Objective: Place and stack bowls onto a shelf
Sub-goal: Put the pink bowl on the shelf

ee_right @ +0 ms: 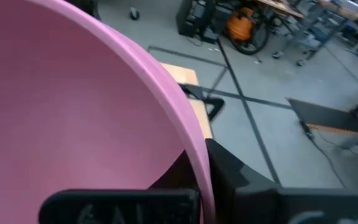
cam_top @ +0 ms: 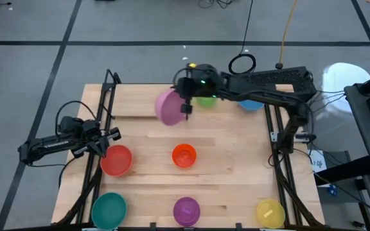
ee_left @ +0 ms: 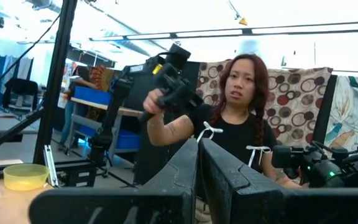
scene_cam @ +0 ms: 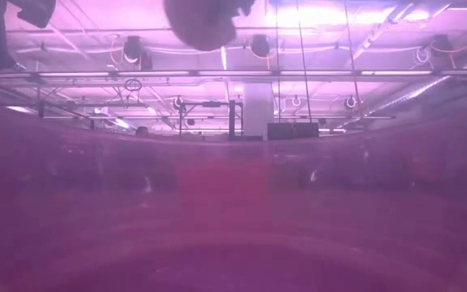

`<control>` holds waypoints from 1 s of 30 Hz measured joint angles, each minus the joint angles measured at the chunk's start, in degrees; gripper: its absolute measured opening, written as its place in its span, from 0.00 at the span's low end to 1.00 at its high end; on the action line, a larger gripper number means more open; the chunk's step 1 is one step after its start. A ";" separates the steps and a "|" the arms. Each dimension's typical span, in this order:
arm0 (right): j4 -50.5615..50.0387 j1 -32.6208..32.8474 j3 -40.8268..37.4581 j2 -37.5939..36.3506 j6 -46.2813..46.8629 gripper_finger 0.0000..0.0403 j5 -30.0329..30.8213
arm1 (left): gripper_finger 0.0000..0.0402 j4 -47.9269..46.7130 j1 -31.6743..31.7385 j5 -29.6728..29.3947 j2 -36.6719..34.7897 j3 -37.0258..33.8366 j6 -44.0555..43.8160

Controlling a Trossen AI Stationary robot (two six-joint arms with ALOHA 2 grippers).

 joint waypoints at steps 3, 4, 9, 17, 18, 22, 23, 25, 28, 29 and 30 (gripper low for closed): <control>1.23 -0.94 3.46 4.44 0.01 0.00 -3.73 | 0.06 0.02 0.00 -0.02 0.00 0.00 0.00; 2.09 -1.36 3.99 5.70 0.12 0.00 -5.04 | 0.06 0.02 0.00 -0.02 0.00 0.00 0.00; 3.96 -4.24 4.15 10.22 3.40 0.00 -9.20 | 0.06 0.00 0.25 -0.09 0.00 0.14 1.02; 4.63 -7.99 4.13 14.13 5.04 0.00 -10.42 | 0.06 -1.08 8.18 2.47 0.00 4.02 2.44; 4.76 -8.36 4.13 14.54 5.54 0.00 -11.90 | 0.06 -1.33 9.86 3.41 0.00 4.48 2.14; 6.26 -9.94 4.13 16.01 6.13 0.00 -15.15 | 0.06 -6.60 16.97 7.62 0.00 6.37 0.56; 6.04 -10.27 4.13 16.23 6.12 0.00 -15.17 | 0.06 -8.73 18.70 8.69 0.00 6.85 0.45; 6.30 -11.03 4.13 16.55 6.12 0.00 -15.21 | 0.06 -12.38 22.15 10.19 0.00 7.77 0.58; 5.74 -12.45 4.13 16.65 6.97 0.00 -15.17 | 0.06 -14.45 26.29 12.03 0.00 8.62 0.65; 5.76 -12.99 4.13 16.65 7.78 0.00 -15.16 | 0.06 -14.28 27.44 12.30 0.00 8.74 0.51; 5.74 -13.45 4.13 16.65 8.55 0.00 -15.15 | 0.06 -14.17 28.37 12.47 0.00 8.78 0.12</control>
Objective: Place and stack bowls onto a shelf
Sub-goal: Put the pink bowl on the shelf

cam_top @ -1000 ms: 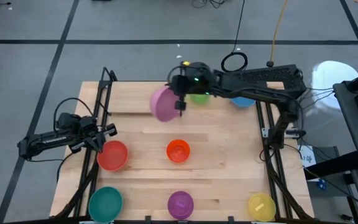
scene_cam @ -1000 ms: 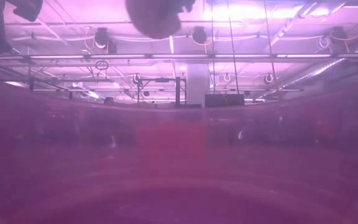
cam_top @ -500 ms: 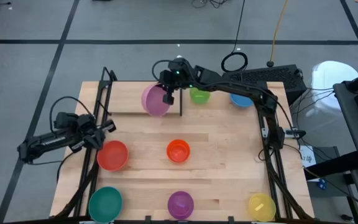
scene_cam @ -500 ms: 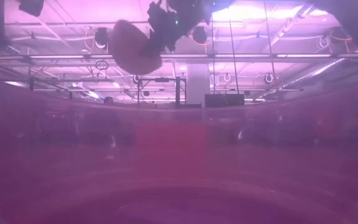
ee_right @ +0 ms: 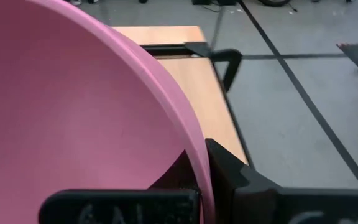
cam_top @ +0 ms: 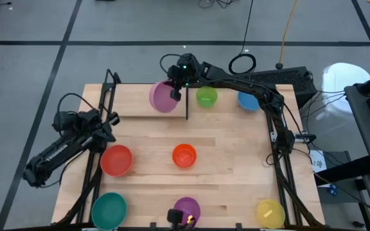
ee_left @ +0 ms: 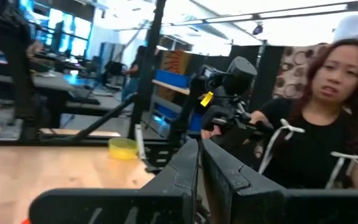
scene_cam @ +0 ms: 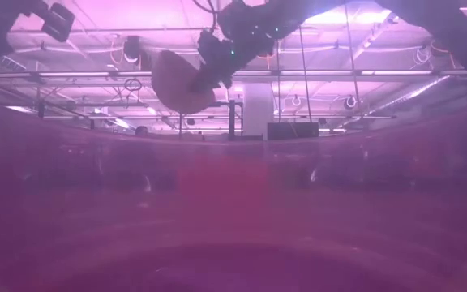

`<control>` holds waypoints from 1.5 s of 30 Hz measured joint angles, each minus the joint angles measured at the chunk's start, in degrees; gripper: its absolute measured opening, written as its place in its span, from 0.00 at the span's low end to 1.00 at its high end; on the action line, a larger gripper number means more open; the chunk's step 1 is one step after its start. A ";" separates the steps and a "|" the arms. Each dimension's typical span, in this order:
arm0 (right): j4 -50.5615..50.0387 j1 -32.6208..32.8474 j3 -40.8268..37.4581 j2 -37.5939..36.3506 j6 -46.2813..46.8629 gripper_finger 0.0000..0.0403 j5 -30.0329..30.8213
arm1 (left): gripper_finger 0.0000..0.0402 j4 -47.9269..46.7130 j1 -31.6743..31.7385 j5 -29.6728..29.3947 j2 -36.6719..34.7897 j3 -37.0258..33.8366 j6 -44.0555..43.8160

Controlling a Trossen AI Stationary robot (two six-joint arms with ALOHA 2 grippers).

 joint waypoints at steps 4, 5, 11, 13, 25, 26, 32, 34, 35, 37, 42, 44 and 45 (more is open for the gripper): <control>-1.32 -1.70 0.00 0.00 0.95 0.00 0.02 | 0.06 -0.02 2.70 1.83 0.00 0.00 -1.47; -1.95 -2.01 -0.02 0.11 0.74 0.00 0.02 | 0.06 -0.03 3.19 1.94 0.00 0.00 -1.70; -1.98 -2.68 -0.18 2.90 0.04 0.00 -1.00 | 0.06 -0.01 4.75 2.60 0.00 0.00 -2.53; -1.25 -2.68 -0.22 3.87 -0.17 0.00 -1.22 | 0.06 0.00 4.88 2.64 0.02 0.00 -3.01; -0.91 -2.64 -0.18 9.34 -1.00 0.00 -1.37 | 0.06 -0.01 5.03 2.94 0.04 0.00 -3.75; -1.22 -2.64 -0.20 9.35 -1.01 0.00 -1.31 | 0.06 -0.01 5.03 2.94 0.04 0.00 -3.75; -1.65 -2.65 -0.20 9.07 -1.01 0.00 -1.19 | 0.06 -0.02 5.03 2.94 0.04 0.00 -3.42; -1.64 -2.64 -0.20 9.07 -1.01 0.00 -1.18 | 0.06 -0.01 5.03 2.94 0.04 0.00 -3.40; -1.62 -2.64 -0.20 9.03 -1.03 0.00 -1.18 | 0.06 -0.01 5.03 2.94 0.04 0.00 -3.30; -1.68 -2.60 -0.20 9.01 -1.56 0.00 -1.18 | 0.06 -0.01 5.03 2.94 0.04 0.00 -3.29; -3.52 -1.84 -0.20 9.01 -3.57 0.00 -1.02 | 0.06 -0.01 5.03 2.93 0.04 0.00 -3.33; -3.54 -1.31 -0.20 9.01 -4.64 0.00 -1.01 | 0.06 -0.03 5.03 2.99 0.04 0.00 -3.54; -3.26 -0.99 -0.20 9.01 -5.34 0.00 -1.01 | 0.06 -0.03 5.03 3.23 0.04 0.00 -3.41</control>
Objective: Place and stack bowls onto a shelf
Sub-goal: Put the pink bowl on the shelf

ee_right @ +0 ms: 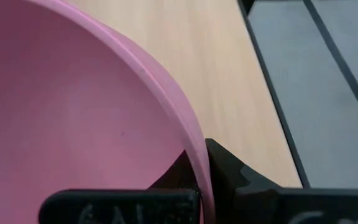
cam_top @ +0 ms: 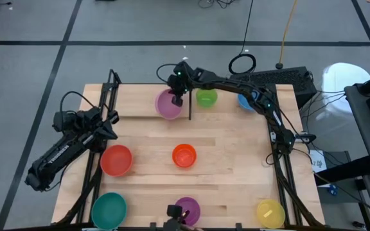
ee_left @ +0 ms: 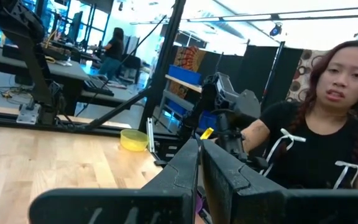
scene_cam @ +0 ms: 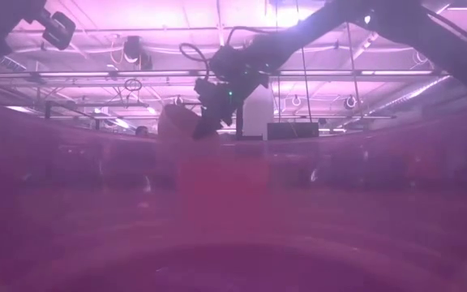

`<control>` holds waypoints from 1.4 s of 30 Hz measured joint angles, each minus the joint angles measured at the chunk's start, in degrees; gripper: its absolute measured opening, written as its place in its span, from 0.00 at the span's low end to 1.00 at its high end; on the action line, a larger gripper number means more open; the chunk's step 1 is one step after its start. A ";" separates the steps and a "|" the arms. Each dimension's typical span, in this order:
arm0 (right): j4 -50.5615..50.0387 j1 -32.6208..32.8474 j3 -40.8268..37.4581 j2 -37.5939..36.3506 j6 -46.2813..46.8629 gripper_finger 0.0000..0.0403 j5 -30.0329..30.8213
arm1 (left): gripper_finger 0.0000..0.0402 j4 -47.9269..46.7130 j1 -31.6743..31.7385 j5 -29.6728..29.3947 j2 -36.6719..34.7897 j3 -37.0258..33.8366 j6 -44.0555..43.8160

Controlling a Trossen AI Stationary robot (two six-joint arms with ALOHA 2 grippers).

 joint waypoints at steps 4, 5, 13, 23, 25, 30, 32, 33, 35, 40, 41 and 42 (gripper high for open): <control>0.31 1.79 0.00 -0.02 -4.03 0.00 1.95 | 0.06 0.00 0.00 0.70 0.00 0.00 1.44; 0.27 2.25 0.00 -0.12 -5.19 0.00 3.49 | 0.06 0.01 0.00 0.91 0.00 0.00 1.62; 0.30 4.12 0.02 -0.37 -7.65 0.00 10.60 | 0.06 0.00 -0.02 1.91 0.00 0.00 -2.30; 0.09 3.33 0.02 -0.37 -1.99 0.00 14.97 | 0.06 0.02 -0.02 -0.49 0.00 0.00 -13.81; 0.09 2.99 0.02 -0.37 -1.17 0.00 15.04 | 0.06 0.02 0.00 -1.58 0.00 0.00 -14.71; -0.06 2.34 0.02 -0.35 -0.03 0.00 15.07 | 0.06 0.02 0.00 -2.98 0.00 0.00 -17.62; -0.36 2.17 0.02 -0.35 -0.06 0.01 15.06 | 0.06 0.02 0.00 -3.63 0.00 0.00 -18.40; -0.39 2.13 0.02 -0.35 -0.05 0.01 15.06 | 0.06 0.02 0.00 -3.84 0.00 0.00 -18.54; -0.39 2.11 0.02 -0.35 -0.09 0.03 15.08 | 0.06 0.02 0.00 -3.90 0.00 0.00 -18.60; -0.44 2.13 0.02 -0.33 -0.11 0.08 15.07 | 0.06 0.02 0.00 -3.92 0.00 -0.02 -18.84; -0.43 2.12 0.02 -0.33 -0.12 0.09 15.07 | 0.06 0.02 0.00 -3.93 0.00 -0.02 -18.89; -0.43 2.13 0.02 -0.33 -0.14 0.10 15.07 | 0.06 0.02 0.00 -3.93 0.00 -0.02 -18.98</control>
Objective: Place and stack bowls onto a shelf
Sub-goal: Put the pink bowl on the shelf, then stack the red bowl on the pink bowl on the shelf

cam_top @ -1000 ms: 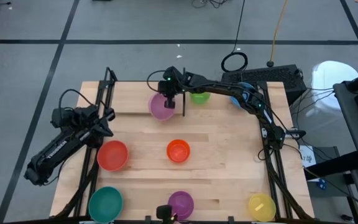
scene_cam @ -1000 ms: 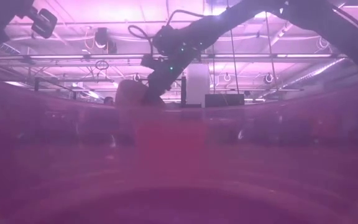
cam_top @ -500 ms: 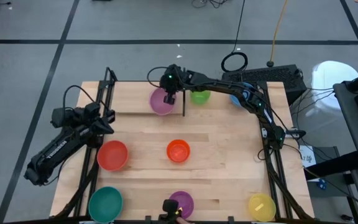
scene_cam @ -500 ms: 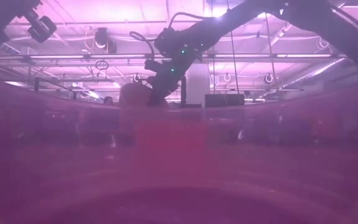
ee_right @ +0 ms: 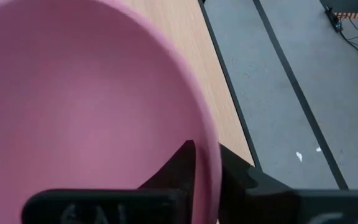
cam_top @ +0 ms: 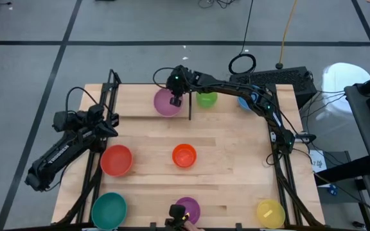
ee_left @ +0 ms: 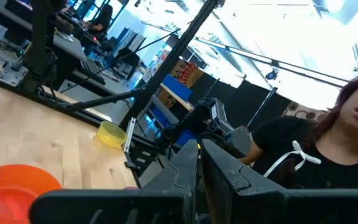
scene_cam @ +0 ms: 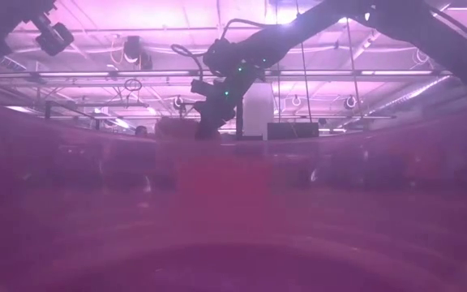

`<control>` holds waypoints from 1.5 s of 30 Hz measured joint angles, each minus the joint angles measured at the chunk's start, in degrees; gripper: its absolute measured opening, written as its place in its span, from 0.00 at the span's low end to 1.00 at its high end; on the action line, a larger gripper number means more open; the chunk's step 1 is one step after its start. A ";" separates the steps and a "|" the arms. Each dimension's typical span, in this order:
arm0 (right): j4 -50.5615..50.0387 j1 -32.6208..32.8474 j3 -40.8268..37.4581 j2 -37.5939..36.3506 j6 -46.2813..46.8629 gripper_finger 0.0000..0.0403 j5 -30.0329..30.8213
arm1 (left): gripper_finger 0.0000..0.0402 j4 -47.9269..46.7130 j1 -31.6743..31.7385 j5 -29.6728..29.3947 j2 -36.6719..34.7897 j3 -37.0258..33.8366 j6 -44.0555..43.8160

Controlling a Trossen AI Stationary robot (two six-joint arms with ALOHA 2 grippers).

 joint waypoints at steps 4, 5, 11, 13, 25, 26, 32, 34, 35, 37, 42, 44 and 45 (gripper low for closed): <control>0.02 0.00 0.00 0.00 -0.02 0.17 0.14 | 0.06 0.00 0.00 -0.01 0.00 0.00 0.00; 0.04 0.00 0.00 0.00 -0.24 0.18 0.14 | 0.06 0.00 0.00 -0.01 0.00 0.00 0.00; 2.30 0.42 0.00 0.02 -4.15 0.25 1.29 | 0.06 0.00 0.00 -0.01 0.00 0.00 0.44; 3.07 0.76 0.00 -0.09 -5.55 0.27 2.93 | 0.06 0.00 0.00 -0.01 0.00 0.00 0.44; 3.31 3.18 -0.06 -7.52 -9.52 0.27 4.55 | 0.06 0.00 -0.02 1.50 -0.02 -0.02 0.40; 2.93 3.63 -0.07 -8.80 -9.53 0.27 4.55 | 0.06 -0.02 -0.02 1.50 -0.02 -0.02 0.66; 0.64 6.33 -0.04 -17.62 -9.53 0.27 5.43 | 0.06 -0.02 -0.02 0.47 -0.01 -0.02 -0.72; -1.30 7.38 -0.04 -20.45 -9.57 0.27 7.42 | 0.06 -0.02 0.00 0.05 0.00 -0.02 -0.88; -1.87 7.87 -0.04 -22.01 -9.59 0.27 8.54 | 0.06 0.00 0.00 -0.25 0.00 -0.02 -0.85; -4.02 8.76 -0.04 -24.85 -9.87 0.27 9.04 | 0.06 0.00 0.00 -1.69 0.00 -0.02 -1.03; -7.76 10.16 0.02 -30.34 -9.25 0.27 9.01 | 0.06 -0.02 -0.10 -2.66 0.00 -0.02 0.54; -8.79 10.29 0.01 -31.60 -9.21 0.27 9.02 | 0.06 -0.05 -0.09 -3.55 0.00 -0.02 1.97; -9.19 10.29 0.01 -32.27 -9.19 0.27 9.01 | 0.06 -0.09 -0.09 -3.88 0.00 -0.02 2.03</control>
